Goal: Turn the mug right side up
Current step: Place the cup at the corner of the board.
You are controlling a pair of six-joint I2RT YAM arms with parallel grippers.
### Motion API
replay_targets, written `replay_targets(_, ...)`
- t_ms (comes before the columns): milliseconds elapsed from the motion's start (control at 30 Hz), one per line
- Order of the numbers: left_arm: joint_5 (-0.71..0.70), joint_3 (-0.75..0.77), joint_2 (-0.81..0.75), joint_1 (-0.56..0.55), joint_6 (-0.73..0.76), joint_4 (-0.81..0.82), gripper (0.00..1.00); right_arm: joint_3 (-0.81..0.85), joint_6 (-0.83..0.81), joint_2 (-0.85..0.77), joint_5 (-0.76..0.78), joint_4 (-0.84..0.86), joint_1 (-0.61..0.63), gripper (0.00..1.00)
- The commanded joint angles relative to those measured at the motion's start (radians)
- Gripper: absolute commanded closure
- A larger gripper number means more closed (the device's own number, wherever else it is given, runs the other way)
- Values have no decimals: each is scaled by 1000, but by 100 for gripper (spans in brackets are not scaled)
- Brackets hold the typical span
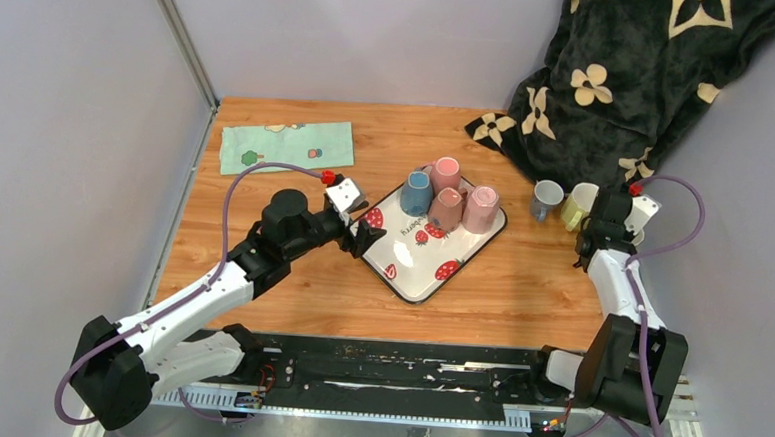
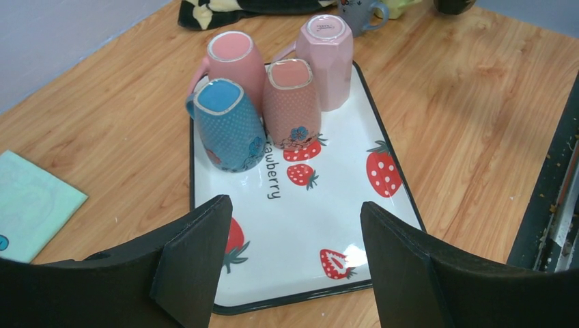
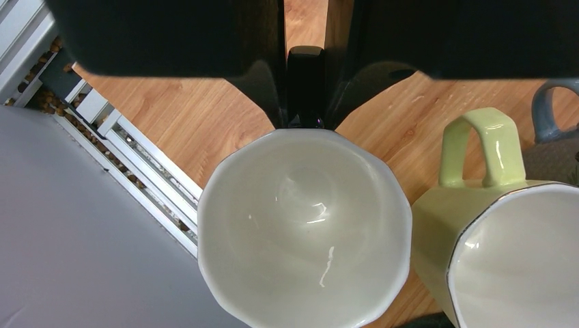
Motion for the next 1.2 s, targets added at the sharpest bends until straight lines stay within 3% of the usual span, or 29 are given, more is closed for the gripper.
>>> replay_targets(0,15,-10,3,-8,6,38,24,32,-8,19,22,89,-17,100)
replay_targets(467,17,-12,-1,-8,9,38,24,47,-5,75,-38,96,-24,97)
replay_targets(1167,28,-13,-10,-7,11,39,23,68,3,74,-52,41,-26,59)
